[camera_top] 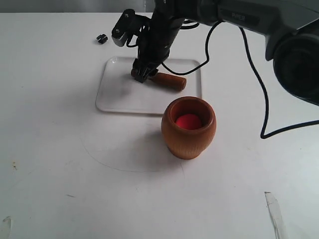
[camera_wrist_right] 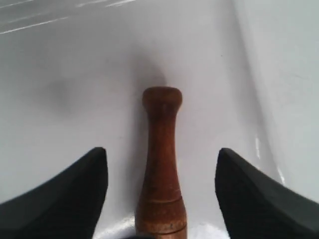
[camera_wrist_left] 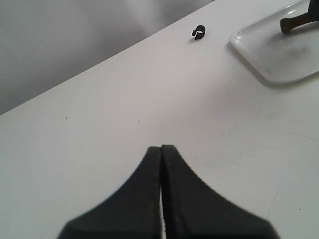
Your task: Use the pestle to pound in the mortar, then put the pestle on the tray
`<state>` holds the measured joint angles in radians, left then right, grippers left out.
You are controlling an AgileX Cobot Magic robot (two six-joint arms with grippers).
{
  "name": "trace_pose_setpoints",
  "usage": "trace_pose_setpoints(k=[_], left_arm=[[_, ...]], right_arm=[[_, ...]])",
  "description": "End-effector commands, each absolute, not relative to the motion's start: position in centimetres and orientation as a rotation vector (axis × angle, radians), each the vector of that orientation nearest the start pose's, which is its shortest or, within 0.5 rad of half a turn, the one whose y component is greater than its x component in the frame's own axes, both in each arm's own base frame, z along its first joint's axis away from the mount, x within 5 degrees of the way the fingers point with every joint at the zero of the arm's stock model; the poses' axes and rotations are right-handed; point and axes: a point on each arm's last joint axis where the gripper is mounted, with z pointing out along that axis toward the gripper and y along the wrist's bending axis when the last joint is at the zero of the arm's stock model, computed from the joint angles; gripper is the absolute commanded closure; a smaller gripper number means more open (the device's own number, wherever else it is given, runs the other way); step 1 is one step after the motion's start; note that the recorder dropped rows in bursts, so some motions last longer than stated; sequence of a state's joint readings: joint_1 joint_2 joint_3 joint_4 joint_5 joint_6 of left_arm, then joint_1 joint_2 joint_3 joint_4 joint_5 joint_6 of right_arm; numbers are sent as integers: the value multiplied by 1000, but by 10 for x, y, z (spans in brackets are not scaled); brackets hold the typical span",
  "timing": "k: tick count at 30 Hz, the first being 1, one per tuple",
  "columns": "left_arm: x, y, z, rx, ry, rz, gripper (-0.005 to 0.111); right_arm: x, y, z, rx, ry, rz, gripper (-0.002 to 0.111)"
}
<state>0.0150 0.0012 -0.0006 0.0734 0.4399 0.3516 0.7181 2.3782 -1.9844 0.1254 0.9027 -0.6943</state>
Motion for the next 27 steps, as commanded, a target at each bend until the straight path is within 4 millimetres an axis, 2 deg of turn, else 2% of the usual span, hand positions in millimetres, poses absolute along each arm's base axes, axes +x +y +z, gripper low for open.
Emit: trace_pose_setpoints(k=[1, 4, 8, 11, 19, 22, 27], left_arm=[[51, 3, 174, 361, 1897, 302, 107], [51, 3, 174, 361, 1897, 302, 107], [51, 3, 174, 361, 1897, 302, 107], [51, 3, 174, 361, 1897, 302, 107], [51, 3, 174, 361, 1897, 302, 107], [51, 3, 174, 361, 1897, 302, 107], [51, 3, 174, 361, 1897, 302, 107]], right_arm=[[385, 340, 192, -1497, 2153, 173, 59], [386, 339, 220, -1370, 2113, 217, 67], [384, 337, 251, -1235, 2077, 260, 91], [382, 334, 264, -1161, 2092, 283, 107], [376, 319, 291, -991, 2083, 247, 108], [365, 308, 302, -971, 2036, 242, 108], [337, 285, 318, -930, 1933, 274, 108]])
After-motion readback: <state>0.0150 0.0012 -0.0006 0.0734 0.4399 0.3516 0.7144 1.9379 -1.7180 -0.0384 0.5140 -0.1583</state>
